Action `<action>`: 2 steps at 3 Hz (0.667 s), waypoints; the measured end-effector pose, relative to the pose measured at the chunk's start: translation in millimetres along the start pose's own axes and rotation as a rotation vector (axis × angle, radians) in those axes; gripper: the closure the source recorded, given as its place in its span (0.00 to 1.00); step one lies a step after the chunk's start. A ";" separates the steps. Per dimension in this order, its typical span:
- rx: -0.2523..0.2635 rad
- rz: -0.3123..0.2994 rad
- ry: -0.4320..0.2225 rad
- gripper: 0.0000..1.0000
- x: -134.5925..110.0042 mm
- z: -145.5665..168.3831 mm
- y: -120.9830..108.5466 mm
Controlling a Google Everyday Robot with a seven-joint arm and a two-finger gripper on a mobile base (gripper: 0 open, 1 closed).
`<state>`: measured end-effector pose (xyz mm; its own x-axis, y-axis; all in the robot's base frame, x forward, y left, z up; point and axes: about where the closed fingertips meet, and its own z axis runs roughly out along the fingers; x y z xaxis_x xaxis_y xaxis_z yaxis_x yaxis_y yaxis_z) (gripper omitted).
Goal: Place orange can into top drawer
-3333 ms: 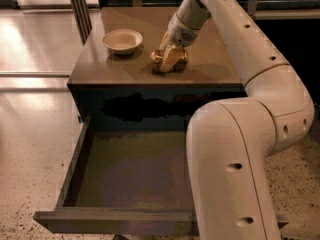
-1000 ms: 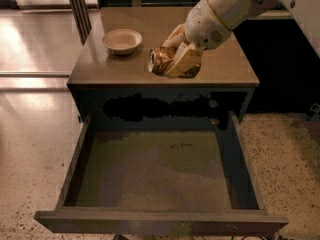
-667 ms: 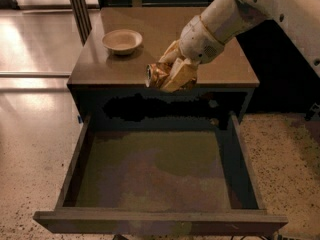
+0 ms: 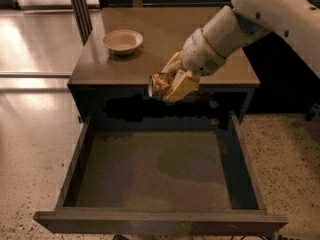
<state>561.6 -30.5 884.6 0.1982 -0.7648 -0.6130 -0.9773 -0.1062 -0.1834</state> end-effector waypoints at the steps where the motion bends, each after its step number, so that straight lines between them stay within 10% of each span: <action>1: 0.120 0.028 0.022 1.00 -10.2 -13.4 31.8; 2: 0.204 0.097 0.029 1.00 20.2 5.6 62.2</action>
Offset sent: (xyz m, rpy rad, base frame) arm -0.1167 -0.0307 -0.1906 -0.0371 0.0367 -0.3251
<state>505.3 -49.0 856.5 0.0986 -0.7835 -0.6135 -0.9557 0.0972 -0.2777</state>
